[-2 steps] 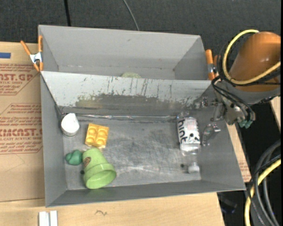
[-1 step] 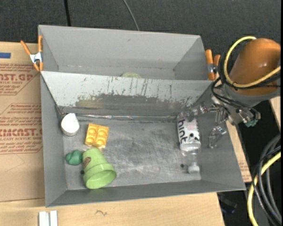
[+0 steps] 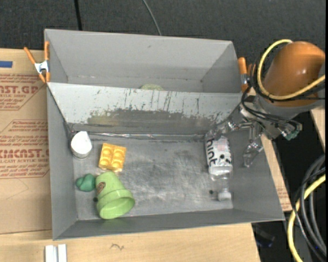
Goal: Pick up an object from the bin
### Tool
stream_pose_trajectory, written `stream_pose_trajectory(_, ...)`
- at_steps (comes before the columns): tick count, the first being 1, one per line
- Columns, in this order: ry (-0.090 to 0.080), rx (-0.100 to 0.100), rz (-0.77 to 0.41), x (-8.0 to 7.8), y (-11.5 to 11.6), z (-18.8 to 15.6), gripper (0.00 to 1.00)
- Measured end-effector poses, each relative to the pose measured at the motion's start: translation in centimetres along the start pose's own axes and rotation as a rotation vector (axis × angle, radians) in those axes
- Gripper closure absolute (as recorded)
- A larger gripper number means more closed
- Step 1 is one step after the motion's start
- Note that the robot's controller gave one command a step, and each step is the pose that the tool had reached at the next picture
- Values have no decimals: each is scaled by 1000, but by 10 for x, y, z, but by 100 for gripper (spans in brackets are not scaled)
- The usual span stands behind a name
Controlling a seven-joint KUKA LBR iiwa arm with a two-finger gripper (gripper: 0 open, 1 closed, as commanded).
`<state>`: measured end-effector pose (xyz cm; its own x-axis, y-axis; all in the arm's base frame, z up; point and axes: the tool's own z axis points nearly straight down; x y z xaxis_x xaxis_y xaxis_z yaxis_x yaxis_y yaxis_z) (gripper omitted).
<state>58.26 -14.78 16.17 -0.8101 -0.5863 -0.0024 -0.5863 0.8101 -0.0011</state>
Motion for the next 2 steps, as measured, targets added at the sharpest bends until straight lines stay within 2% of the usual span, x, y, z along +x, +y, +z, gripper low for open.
stream_pose_trajectory(1,-10,-7,-361,-10,-2,56,0)
stream_pose_trajectory(2,-16,-18,-483,-19,2,82,100)
